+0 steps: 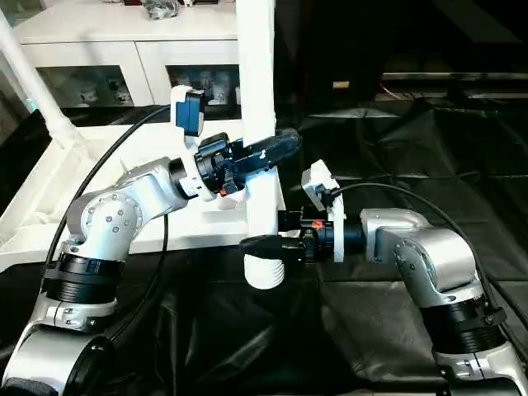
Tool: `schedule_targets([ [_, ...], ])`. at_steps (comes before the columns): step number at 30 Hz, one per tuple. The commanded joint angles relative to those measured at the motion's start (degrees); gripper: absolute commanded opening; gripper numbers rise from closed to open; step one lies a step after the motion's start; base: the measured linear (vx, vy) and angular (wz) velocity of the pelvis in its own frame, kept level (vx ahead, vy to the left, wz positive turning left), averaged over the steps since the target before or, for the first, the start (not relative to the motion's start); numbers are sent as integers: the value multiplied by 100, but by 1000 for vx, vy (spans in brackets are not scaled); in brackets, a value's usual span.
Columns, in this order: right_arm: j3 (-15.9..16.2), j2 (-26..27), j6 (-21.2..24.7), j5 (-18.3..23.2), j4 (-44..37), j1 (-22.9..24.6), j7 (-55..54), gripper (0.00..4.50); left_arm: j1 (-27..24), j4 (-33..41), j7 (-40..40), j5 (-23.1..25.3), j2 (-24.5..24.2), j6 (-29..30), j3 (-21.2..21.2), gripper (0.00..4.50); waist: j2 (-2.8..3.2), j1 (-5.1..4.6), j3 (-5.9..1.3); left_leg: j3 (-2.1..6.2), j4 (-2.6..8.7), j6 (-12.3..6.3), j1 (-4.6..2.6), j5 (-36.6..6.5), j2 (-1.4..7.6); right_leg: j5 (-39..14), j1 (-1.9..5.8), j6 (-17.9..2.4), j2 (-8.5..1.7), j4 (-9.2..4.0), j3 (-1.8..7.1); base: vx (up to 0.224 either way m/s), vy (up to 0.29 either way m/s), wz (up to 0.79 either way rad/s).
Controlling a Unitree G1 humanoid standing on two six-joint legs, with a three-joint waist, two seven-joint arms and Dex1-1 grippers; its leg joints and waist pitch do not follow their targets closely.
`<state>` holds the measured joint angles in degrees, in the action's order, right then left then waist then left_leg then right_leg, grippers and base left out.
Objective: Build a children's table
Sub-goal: Pick table leg
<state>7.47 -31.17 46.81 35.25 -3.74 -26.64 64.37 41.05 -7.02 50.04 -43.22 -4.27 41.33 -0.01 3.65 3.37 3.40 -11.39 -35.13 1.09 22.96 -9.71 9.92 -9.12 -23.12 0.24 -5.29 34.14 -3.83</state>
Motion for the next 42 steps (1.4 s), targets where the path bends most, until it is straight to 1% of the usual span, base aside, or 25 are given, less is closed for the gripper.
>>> schedule_targets([
  [1, 89, -29, -67, -31, 51, -101, 42, 298, -8, 253, 127, -189, 11, 75, -1, 183, -179, 10, -462, 137, 349, -347, -144, -927, 265, -1843, 274, -1106, -285, -417, 204, 0, 0, 0],
  [8, 163, -83, -42, 15, 6, -94, 285, 298, -22, 252, 153, -168, -4, 70, -21, 183, -179, 8, -458, 143, 353, -344, -144, -958, 275, -1864, 276, -1114, -288, -416, 204, 0, 0, 0],
  [11, 177, -87, -45, 22, 8, -94, 328, 298, -21, 255, 161, -170, -1, 72, -22, 183, -183, 6, -454, 138, 349, -331, -148, -989, 266, -1958, 271, -1079, -285, -428, 205, 0, 0, 0],
  [12, 190, -92, -49, 31, -6, -86, 366, 298, -26, 274, 160, -183, -7, 81, -28, 183, -205, 3, -452, 138, 353, -326, -145, -1000, 268, -1992, 274, -1065, -284, -433, 201, 0, 0, 0],
  [13, 199, -95, -56, 22, -1, -83, 381, 298, -27, 282, 160, -185, -11, 86, -29, 183, -192, 9, -454, 143, 353, -323, -148, -996, 271, -1993, 275, -1065, -289, -426, 201, 0, 0, 0],
  [14, 200, -95, -58, 20, 1, -82, 382, 280, -28, 284, 159, -186, -12, 87, -29, 183, -185, 7, -452, 144, 354, -316, -148, -1002, 273, -1991, 269, -1062, -286, -428, 202, 0, 0, 0],
  [15, 204, -96, -72, 7, 13, -77, 387, 270, -34, 298, 159, -188, -17, 95, -32, 183, -191, 6, -451, 144, 357, -309, -144, -1022, 270, -2001, 273, -1056, -283, -428, 200, 0, 0, 0],
  [17, 200, -92, -86, -2, 27, -75, 390, 260, -45, 319, 170, -195, -33, 109, -39, 183, -194, 7, -455, 146, 357, -304, -144, -1019, 272, -1981, 272, -1056, -286, -426, 203, 0, 0, 0],
  [18, 198, -90, -92, -5, 30, -74, 391, 237, -49, 325, 174, -196, -37, 112, -42, 183, -189, 6, -453, 147, 360, -300, -146, -1033, 276, -1972, 271, -1061, -287, -426, 202, 0, 0, 0],
  [20, 195, -88, -99, -8, 33, -72, 392, 237, -56, 336, 177, -196, -41, 118, -44, 183, -189, 10, -456, 146, 358, -300, -153, -1033, 276, -1960, 267, -1066, -286, -425, 204, 0, 0, 0],
  [21, 181, -77, -130, -9, 41, -68, 397, 222, -69, 353, 198, -191, -54, 133, -62, 183, -184, 9, -456, 145, 356, -297, -150, -1036, 274, -1944, 269, -1076, -286, -426, 204, 0, 0, 0],
  [25, 139, -37, -182, -13, 70, -108, 369, 221, -76, 360, 218, -188, -72, 141, -84, 183, -189, 8, -458, 144, 356, -292, -150, -1030, 272, -1934, 269, -1081, -286, -423, 204, 0, 0, 0],
  [26, 126, -29, -171, -4, 82, -117, 361, 245, -79, 361, 220, -185, -74, 138, -90, 183, -180, 6, -457, 147, 358, -293, -148, -1028, 274, -1928, 271, -1083, -286, -423, 203, 0, 0, 0],
  [27, 107, -18, -139, 16, 99, -130, 353, 245, -81, 361, 218, -184, -78, 135, -95, 183, -182, 3, -455, 144, 358, -289, -157, -1061, 274, -1941, 262, -1090, -280, -427, 203, 0, 0, 0],
  [29, 74, -2, -87, 53, 121, -147, 345, 278, -86, 363, 216, -182, -83, 131, -102, 183, -182, 4, -454, 145, 359, -279, -154, -1078, 272, -1957, 267, -1091, -282, -428, 201, 0, 0, 0],
  [30, 30, 20, -94, 62, 136, -159, 316, 281, -93, 365, 217, -178, -91, 129, -109, 183, -174, 1, -457, 147, 358, -278, -150, -1071, 269, -1945, 270, -1087, -282, -427, 201, 0, 0, 0],
  [32, 13, 29, -120, 51, 138, -162, 297, 295, -95, 365, 219, -175, -94, 129, -112, 183, -178, 3, -459, 146, 357, -277, -153, -1058, 270, -1923, 268, -1095, -281, -425, 202, 0, 0, 0],
  [33, -6, 31, -142, 42, 132, -157, 285, 295, -102, 367, 224, -171, -101, 129, -119, 183, -160, 5, -457, 149, 360, -274, -153, -1059, 272, -1910, 269, -1105, -281, -420, 202, 0, 0, 0],
  [35, -7, -1, -138, 81, 85, -137, 343, 303, -108, 375, 224, -170, -104, 132, -127, 183, -170, 2, -459, 147, 360, -267, -157, -1080, 272, -1910, 269, -1101, -279, -423, 202, 0, 0, 0],
  [41, -41, -27, -99, 167, 18, -101, 394, 303, -129, 392, 236, -169, -117, 137, -155, 183, -168, 6, -464, 146, 355, -292, -147, -1034, 271, -1817, 279, -1131, -282, -413, 203, 0, 0, 0],
  [42, -44, -27, -97, 172, 20, -104, 396, 303, -128, 390, 239, -168, -119, 136, -158, 183, -167, 6, -462, 145, 356, -291, -154, -1049, 272, -1853, 272, -1126, -280, -417, 201, 0, 0, 0],
])
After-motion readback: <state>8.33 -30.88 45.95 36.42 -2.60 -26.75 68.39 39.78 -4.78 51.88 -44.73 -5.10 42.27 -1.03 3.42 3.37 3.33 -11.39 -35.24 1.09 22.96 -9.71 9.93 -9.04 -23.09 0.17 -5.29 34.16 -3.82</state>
